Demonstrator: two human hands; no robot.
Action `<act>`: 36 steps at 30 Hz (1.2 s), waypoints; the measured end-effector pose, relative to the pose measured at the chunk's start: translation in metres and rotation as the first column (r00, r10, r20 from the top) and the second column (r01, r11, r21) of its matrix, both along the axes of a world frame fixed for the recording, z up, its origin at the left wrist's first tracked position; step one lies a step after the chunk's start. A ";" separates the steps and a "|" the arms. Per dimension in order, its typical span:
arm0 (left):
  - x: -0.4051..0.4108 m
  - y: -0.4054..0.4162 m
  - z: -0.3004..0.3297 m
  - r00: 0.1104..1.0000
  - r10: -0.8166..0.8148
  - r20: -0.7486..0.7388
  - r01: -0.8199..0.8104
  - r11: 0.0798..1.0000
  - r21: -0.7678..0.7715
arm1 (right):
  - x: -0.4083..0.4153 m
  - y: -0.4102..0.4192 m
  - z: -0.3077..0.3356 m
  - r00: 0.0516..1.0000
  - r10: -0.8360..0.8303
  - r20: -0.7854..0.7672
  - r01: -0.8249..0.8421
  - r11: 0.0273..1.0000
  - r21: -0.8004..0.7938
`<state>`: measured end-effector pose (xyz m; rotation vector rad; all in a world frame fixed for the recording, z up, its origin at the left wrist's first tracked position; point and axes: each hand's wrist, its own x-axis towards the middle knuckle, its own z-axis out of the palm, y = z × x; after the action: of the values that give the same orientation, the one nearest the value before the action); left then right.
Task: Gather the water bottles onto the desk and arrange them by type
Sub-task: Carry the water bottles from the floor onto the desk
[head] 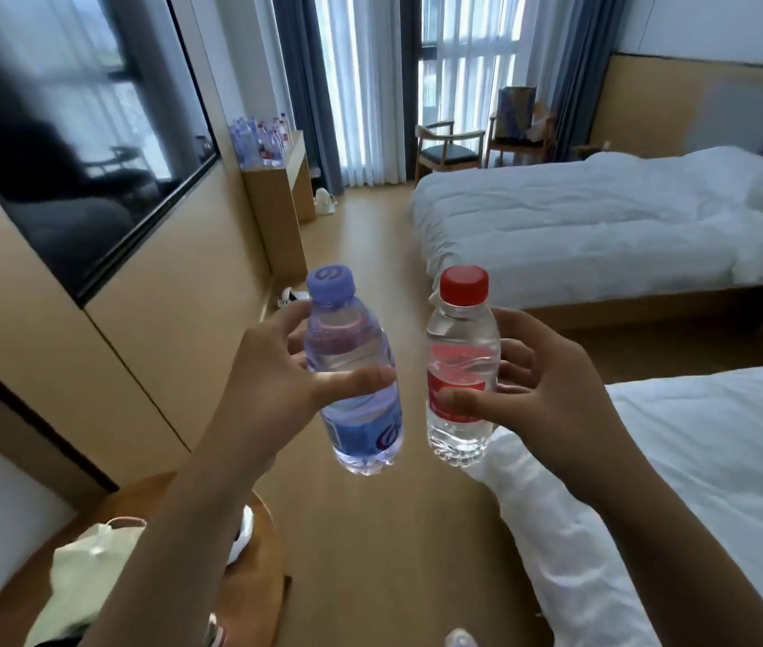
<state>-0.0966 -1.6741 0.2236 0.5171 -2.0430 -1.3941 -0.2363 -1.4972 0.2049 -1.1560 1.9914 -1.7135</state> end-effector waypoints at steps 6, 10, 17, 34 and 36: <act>-0.137 -0.095 0.010 0.996 0.078 -0.032 -0.076 0.995 0.070 | -0.156 -0.101 0.018 0.999 0.047 0.013 -0.047 0.999 0.014; -0.207 -0.165 0.009 0.990 0.129 -0.057 -0.126 0.990 0.062 | -0.234 -0.183 0.015 0.995 0.093 0.045 -0.094 0.995 0.019; -0.332 -0.327 0.002 0.975 0.183 -0.126 -0.184 0.983 0.001 | -0.361 -0.359 0.004 0.993 0.116 0.005 -0.116 0.993 0.010; -0.665 -0.705 0.038 0.978 0.153 -0.144 -0.166 0.983 -0.083 | -0.691 -0.736 0.028 0.995 0.101 0.025 -0.100 0.993 -0.060; -0.715 -0.748 0.046 0.977 0.160 -0.138 -0.174 0.980 -0.100 | -0.745 -0.778 0.040 0.992 0.122 0.008 -0.121 0.992 -0.046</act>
<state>-0.8116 -2.4220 0.2691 0.5235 -1.9137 -1.1762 -0.9813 -2.2756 0.2451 -1.2526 1.8437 -1.7082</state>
